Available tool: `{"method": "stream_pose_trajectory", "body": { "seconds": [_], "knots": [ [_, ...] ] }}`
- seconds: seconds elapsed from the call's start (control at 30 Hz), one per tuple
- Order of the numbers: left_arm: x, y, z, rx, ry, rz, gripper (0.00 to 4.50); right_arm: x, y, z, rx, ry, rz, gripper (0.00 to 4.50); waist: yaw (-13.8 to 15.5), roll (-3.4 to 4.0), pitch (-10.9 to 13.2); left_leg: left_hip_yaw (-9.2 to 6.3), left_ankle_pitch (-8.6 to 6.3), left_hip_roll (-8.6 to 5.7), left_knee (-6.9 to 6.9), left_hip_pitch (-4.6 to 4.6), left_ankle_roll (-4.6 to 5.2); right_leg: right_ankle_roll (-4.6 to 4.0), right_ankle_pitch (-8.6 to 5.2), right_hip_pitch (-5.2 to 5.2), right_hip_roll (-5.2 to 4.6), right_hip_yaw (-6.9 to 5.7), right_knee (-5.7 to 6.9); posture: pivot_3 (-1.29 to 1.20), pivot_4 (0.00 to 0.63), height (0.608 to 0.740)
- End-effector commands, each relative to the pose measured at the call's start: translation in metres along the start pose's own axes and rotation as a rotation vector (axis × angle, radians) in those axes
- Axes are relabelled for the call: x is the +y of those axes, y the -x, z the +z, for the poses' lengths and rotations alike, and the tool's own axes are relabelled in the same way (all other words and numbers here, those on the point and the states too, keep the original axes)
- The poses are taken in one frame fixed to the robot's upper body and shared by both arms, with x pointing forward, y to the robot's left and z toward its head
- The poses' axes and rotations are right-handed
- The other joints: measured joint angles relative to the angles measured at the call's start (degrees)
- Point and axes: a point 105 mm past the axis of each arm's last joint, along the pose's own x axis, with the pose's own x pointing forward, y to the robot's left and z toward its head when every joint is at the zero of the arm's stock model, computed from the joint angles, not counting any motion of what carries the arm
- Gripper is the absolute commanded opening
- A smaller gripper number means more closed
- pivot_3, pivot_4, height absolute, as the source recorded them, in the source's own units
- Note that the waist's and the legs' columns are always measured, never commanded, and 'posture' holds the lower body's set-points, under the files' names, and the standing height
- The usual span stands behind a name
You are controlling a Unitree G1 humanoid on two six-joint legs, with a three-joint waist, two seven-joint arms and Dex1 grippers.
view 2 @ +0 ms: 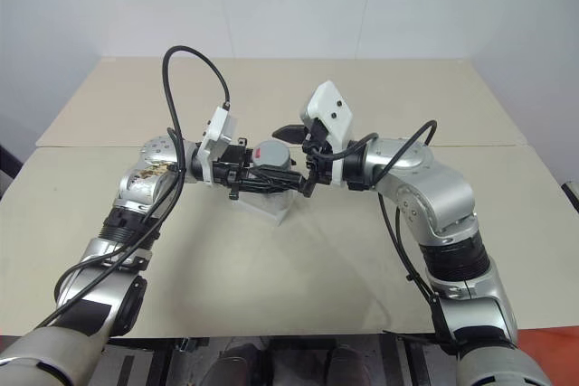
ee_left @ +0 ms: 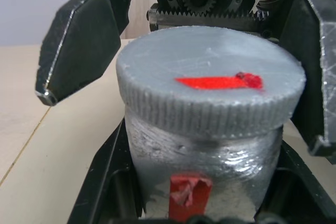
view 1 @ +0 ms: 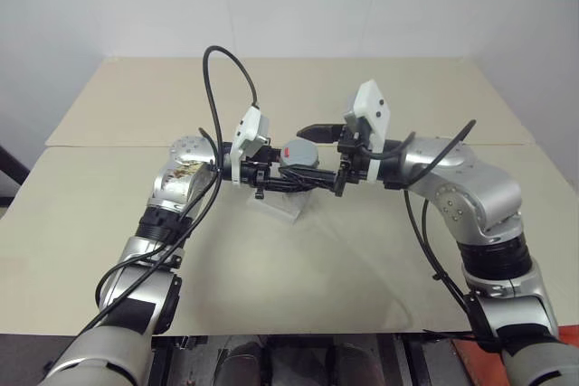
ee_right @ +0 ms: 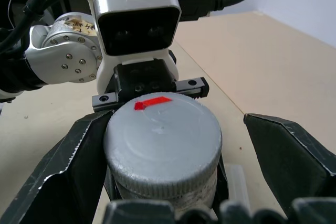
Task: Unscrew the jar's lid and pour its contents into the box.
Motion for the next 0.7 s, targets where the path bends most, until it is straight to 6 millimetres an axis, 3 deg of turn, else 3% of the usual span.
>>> {"method": "stream_pose_trajectory", "body": {
  "seconds": [0.03, 0.4, 0.53, 0.63, 0.7],
  "knots": [
    [0.002, -0.0004, 0.0113, -0.016, -0.046, -0.007, 2.0, -0.0023, 0.0043, 0.02, -0.057, 0.07, -0.009, 4.5, -0.01, 0.0, 0.0, 0.0, 0.0, 0.0, 0.0, 0.0, 0.0, 0.0, 0.0, 0.0, 0.0, 0.0, 0.0, 0.0, 0.15, 0.74],
    [0.0022, -0.0007, 0.0116, -0.014, -0.048, -0.01, 2.0, 0.0009, 0.0039, 0.0176, -0.056, 0.068, 0.015, 4.5, -0.08, 0.0, 0.0, 0.0, 0.0, 0.0, 0.0, 0.0, 0.0, 0.0, 0.0, 0.0, 0.0, 0.0, 0.01, 0.0, 0.15, 0.74],
    [0.0012, -0.0005, 0.0109, -0.012, -0.046, -0.014, 2.0, 0.0018, 0.0043, 0.0181, -0.063, 0.076, 0.02, 3.69, -0.12, 0.0, 0.0, 0.0, 0.0, 0.0, 0.0, 0.0, 0.0, 0.0, 0.0, 0.0, 0.0, 0.0, 0.01, 0.0, 0.15, 0.74],
    [0.0011, -0.0009, 0.0109, -0.012, -0.046, -0.015, 2.0, 0.0024, 0.0046, 0.019, -0.071, 0.084, 0.027, 2.78, -0.14, 0.0, 0.0, 0.0, 0.0, 0.0, 0.01, 0.01, 0.0, 0.0, 0.0, 0.0, 0.0, 0.0, 0.02, 0.0, 0.15, 0.74],
    [0.0009, -0.0011, 0.0107, -0.012, -0.045, -0.018, 2.0, 0.0028, 0.0046, 0.0194, -0.076, 0.089, 0.033, 2.77, -0.16, 0.0, 0.0, 0.0, 0.0, 0.0, 0.01, 0.01, 0.0, 0.0, 0.0, 0.0, 0.0, 0.0, 0.02, 0.0, 0.15, 0.74]
  ]
}}
